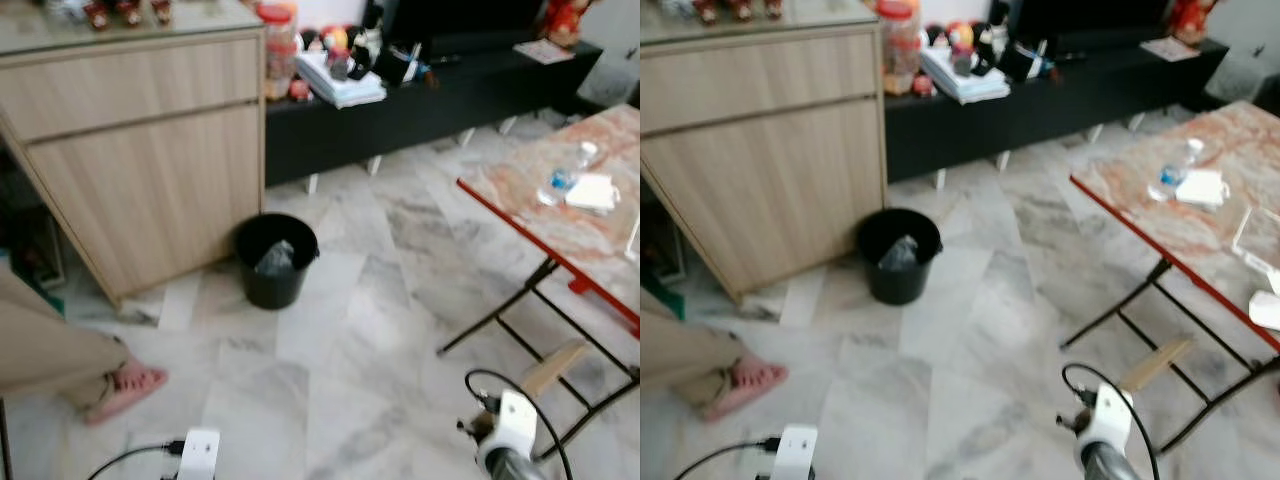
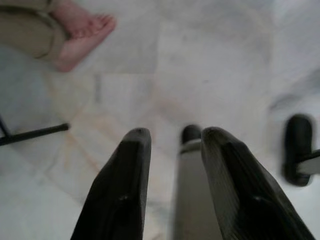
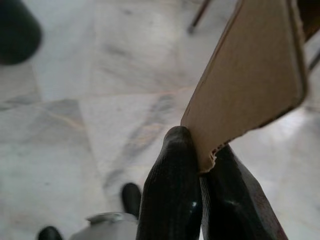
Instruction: Picking trash to rubbish bin
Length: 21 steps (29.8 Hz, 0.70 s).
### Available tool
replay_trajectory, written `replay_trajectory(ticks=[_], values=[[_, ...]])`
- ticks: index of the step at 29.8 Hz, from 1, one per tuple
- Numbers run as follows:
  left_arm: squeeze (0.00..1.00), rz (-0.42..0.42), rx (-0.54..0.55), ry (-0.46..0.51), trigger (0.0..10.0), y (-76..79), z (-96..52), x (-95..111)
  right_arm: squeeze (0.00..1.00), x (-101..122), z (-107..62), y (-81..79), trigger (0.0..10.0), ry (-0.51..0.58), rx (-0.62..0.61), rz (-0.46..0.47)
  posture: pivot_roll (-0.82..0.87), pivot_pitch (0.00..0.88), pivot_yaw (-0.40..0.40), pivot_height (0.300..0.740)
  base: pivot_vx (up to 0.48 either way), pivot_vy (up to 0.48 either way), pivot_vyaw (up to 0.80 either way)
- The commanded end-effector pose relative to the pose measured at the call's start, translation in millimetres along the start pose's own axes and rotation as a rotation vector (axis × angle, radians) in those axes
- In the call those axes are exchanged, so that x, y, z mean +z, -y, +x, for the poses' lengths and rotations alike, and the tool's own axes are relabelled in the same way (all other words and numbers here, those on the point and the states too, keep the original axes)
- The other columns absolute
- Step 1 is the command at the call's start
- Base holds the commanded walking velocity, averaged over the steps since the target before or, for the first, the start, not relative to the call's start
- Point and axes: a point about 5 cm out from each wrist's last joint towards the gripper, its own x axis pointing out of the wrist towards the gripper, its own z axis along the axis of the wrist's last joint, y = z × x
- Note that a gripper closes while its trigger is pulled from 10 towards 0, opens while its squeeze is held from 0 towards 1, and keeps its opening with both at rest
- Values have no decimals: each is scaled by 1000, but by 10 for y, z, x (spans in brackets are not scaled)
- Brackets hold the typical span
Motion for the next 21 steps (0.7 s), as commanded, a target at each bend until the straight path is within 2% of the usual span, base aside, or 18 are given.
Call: replay_trajectory(ticks=[1, 7, 17, 21], values=[[0, -3, -8, -61, 10000, 19, -36, -145, 0, 63, 11, -16, 10000, 18, 3, 0, 50, 145, -167, 728, 337, 0, 0], [0, -7, -8, -62, 10000, 25, -36, -143, 0, 67, 15, -30, 10000, 5, 13, -69, 55, 140, -171, 728, 336, 0, 0], [0, -9, -10, -63, 10000, 37, -40, -145, 0, 88, 19, -46, 10000, 15, 24, -64, 58, 125, -173, 728, 335, 0, 736], [0, -7, -12, -62, 10000, 39, -39, -143, 0, 103, 20, -44, 10000, 26, 19, -36, 58, 124, -172, 728, 334, 0, 0]])
